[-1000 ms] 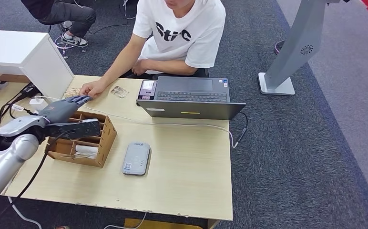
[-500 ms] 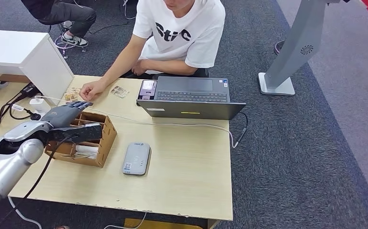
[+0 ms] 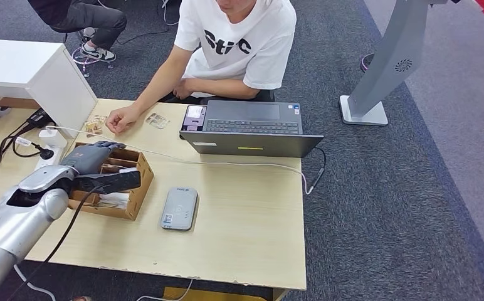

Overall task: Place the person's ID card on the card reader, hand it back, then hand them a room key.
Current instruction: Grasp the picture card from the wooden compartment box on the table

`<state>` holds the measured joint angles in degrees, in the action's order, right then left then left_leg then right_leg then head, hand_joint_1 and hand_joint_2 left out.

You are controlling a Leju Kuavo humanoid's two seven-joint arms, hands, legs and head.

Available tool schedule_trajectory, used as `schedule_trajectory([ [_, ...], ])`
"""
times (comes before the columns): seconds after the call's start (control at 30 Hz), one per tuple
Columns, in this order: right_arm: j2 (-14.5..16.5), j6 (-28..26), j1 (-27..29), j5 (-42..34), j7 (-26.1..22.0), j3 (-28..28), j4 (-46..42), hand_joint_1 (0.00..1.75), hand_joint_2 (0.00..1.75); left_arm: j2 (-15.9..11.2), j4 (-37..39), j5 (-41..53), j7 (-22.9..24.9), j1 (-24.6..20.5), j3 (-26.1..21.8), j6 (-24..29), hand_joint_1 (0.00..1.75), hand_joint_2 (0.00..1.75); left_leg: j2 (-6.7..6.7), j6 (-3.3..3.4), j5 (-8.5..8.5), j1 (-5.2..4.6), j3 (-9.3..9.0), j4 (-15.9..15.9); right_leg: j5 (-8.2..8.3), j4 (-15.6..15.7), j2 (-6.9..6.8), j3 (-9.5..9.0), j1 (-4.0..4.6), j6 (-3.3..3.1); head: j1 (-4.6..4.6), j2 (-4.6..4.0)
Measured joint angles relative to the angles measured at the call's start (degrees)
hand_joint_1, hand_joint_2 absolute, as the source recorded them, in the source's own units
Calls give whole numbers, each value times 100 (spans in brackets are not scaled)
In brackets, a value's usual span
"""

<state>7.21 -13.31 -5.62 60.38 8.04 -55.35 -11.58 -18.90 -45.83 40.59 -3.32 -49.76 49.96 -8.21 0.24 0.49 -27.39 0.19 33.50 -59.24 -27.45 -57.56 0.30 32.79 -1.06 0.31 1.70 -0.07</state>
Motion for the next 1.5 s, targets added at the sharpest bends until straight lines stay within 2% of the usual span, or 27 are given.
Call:
schedule_trajectory([
  [0.07, 0, 0, 0, 3, 0, -3, 1, 0, 175, 32, 48, 22, -2, -1, -1, 30, 89, 175, 0, 0, 0, 0, 0, 0, 0, 0, 0, 0, 0, 0, 0, 0],
  [0.17, 0, -3, 0, 3, 0, -8, 1, 0, 175, 75, 92, 51, -16, -9, -5, 61, 99, 175, 0, 0, 0, 0, -1, 0, 0, 0, 0, 0, 0, 0, 0, 0],
  [0.37, 0, -7, -1, 10, -4, -48, 0, 0, 175, 120, 143, 113, -79, -35, -21, 129, 141, 175, -2, 0, 0, 0, -2, 0, 0, 0, -4, -3, 0, 0, -1, 0],
  [0.67, 0, -7, -1, 19, -36, -103, 1, 0, 175, 203, 204, 273, -95, -36, -134, 204, 147, 175, -6, 2, 2, -2, -3, 0, 0, 0, -9, -7, -1, 0, 0, 0],
  [0.73, 0, -7, -1, 19, -37, -105, 2, 0, 175, 213, 217, 277, -95, -36, -144, 206, 142, 175, -7, 2, 2, -2, -3, 0, 0, 0, -10, -8, -2, 1, 0, 0],
  [0.87, 0, -9, -1, 21, -37, -113, 0, 0, 175, 224, 228, 339, -95, -37, -151, 220, 110, 175, -7, 2, 2, -2, -3, 0, 0, 0, -10, -8, -2, 1, -1, 0],
  [0.9, 0, -9, -1, 21, -37, -116, 0, 0, 175, 227, 228, 362, -95, -37, -152, 226, 88, 175, -7, 2, 2, -2, -3, 0, 0, 0, -10, -8, -2, 0, -1, 0],
  [1.0, 0, -7, -1, 21, -36, -126, 1, 0, 175, 243, 228, 401, -88, -36, -157, 243, 8, 175, -8, 3, 2, -2, -3, 0, 0, 0, -11, -8, -2, 0, -1, 0],
  [1.03, 0, -7, -1, 21, -35, -129, 1, 0, 175, 248, 228, 419, -85, -35, -159, 257, 0, 175, -9, 3, 2, -2, -3, 0, 0, 0, -12, -8, -2, 0, 0, 0],
  [1.5, 0, -5, -1, 38, -35, -143, 0, 0, 175, 356, 230, 640, -3, -4, -317, 420, 0, 175, -6, 3, 3, -1, -2, 0, 1, 0, -9, -6, -1, 1, -1, 0],
])
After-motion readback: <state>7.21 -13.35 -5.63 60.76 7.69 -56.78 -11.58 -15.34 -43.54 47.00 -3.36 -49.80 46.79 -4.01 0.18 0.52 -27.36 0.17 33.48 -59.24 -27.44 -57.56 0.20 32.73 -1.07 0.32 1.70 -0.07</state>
